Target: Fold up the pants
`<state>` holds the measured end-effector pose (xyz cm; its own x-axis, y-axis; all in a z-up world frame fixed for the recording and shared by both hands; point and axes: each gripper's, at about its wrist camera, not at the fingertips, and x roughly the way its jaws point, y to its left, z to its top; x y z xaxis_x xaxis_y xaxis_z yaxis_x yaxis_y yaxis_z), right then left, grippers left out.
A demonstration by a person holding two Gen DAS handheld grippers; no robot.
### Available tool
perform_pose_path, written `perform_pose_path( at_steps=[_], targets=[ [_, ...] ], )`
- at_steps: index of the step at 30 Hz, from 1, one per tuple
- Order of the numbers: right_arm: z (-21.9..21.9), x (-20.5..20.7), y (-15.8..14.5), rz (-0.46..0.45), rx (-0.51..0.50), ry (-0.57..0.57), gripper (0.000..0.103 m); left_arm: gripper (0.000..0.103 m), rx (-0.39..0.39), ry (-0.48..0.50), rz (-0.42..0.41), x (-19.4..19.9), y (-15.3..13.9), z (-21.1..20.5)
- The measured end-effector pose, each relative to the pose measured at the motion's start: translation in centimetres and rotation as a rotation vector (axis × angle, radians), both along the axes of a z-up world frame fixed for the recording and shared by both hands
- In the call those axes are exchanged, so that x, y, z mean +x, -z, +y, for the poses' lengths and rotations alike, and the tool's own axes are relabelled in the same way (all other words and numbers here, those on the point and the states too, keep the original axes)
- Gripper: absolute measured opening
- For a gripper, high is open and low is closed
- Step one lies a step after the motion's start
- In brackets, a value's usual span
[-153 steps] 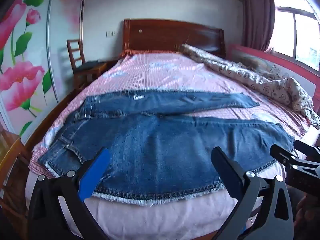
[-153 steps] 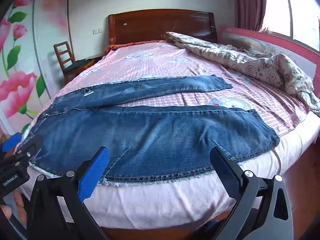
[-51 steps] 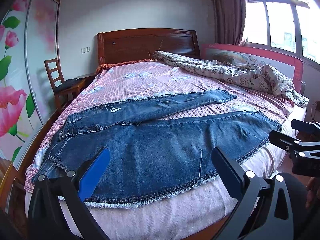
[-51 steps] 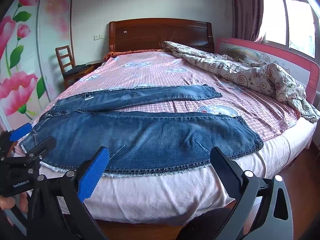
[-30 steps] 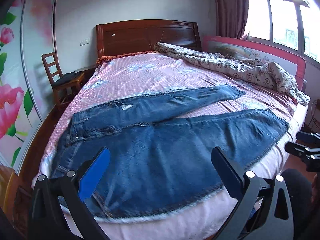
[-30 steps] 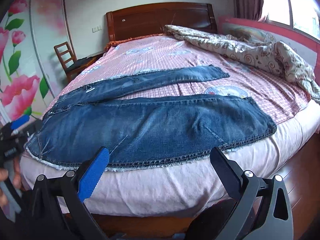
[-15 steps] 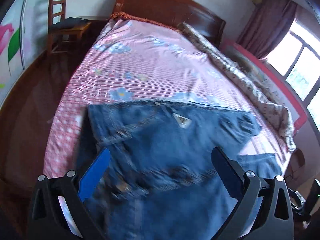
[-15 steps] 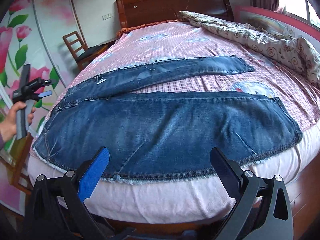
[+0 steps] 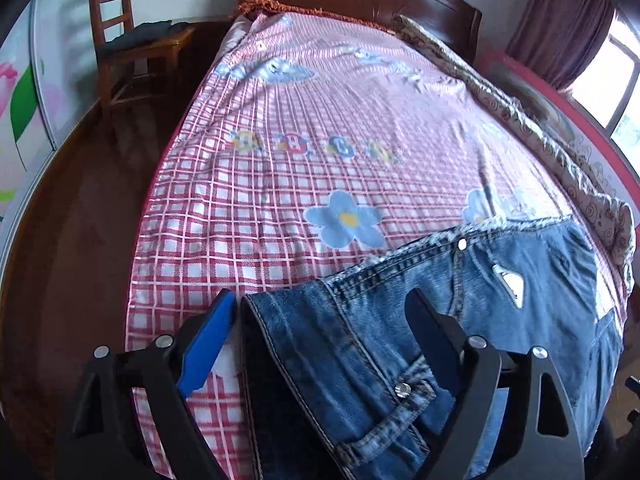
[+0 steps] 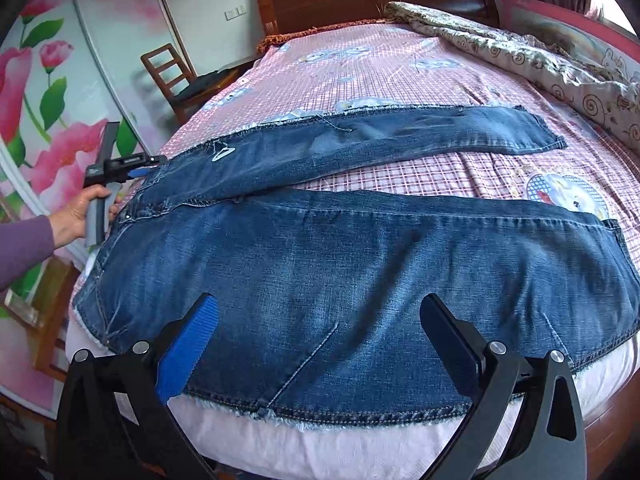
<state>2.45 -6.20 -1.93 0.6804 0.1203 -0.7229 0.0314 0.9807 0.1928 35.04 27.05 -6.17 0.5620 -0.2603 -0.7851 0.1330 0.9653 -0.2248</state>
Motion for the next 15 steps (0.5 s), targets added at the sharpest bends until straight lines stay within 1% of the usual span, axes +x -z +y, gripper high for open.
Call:
perform_pose_path(
  at_steps=[3, 4, 5, 6, 8, 9, 10, 11, 12, 13, 15],
  targets=[
    [0.2, 0.4, 0.5, 0.016, 0.009, -0.006, 0.100, 0.084, -0.033, 0.003, -0.006, -0.1, 0.4, 0.4],
    [0.3, 0.4, 0.7, 0.020, 0.006, -0.010, 0.100, 0.081, -0.038, 0.002, -0.009, -0.3, 0.3, 0.4],
    [0.4, 0.5, 0.9, 0.025, 0.003, -0.013, 0.100, 0.076, -0.021, -0.002, -0.016, -0.6, 0.2, 0.4],
    [0.5, 0.5, 1.0, 0.030, 0.004, -0.017, 0.100, 0.067, -0.010, -0.003, -0.020, -0.8, 0.1, 0.4],
    [0.6, 0.6, 1.3, 0.039, 0.010, -0.023, 0.100, 0.067, -0.010, 0.010, -0.015, -1.3, 0.2, 0.5],
    [0.6, 0.5, 1.4, 0.040, 0.010, -0.021, 0.100, 0.063, 0.010, 0.007, -0.018, -1.5, 0.1, 0.3],
    [0.6, 0.6, 1.5, 0.043, 0.011, -0.021, 0.100, 0.055, 0.022, -0.008, -0.020, -1.6, 0.1, 0.5],
    [0.6, 0.6, 1.5, 0.044, 0.012, -0.022, 0.100, 0.053, 0.007, -0.018, -0.019, -1.7, 0.1, 0.8],
    [0.6, 0.6, 1.5, 0.040, 0.013, -0.022, 0.100, 0.049, -0.017, -0.029, -0.018, -1.7, 0.1, 1.1],
    [0.7, 0.5, 1.4, 0.037, 0.013, -0.026, 0.100, 0.045, -0.023, -0.037, -0.016, -1.7, 0.1, 1.2],
    [0.6, 0.4, 1.4, 0.032, 0.008, -0.032, 0.100, 0.043, -0.011, -0.038, -0.014, -1.6, 0.2, 1.0]
  ],
)
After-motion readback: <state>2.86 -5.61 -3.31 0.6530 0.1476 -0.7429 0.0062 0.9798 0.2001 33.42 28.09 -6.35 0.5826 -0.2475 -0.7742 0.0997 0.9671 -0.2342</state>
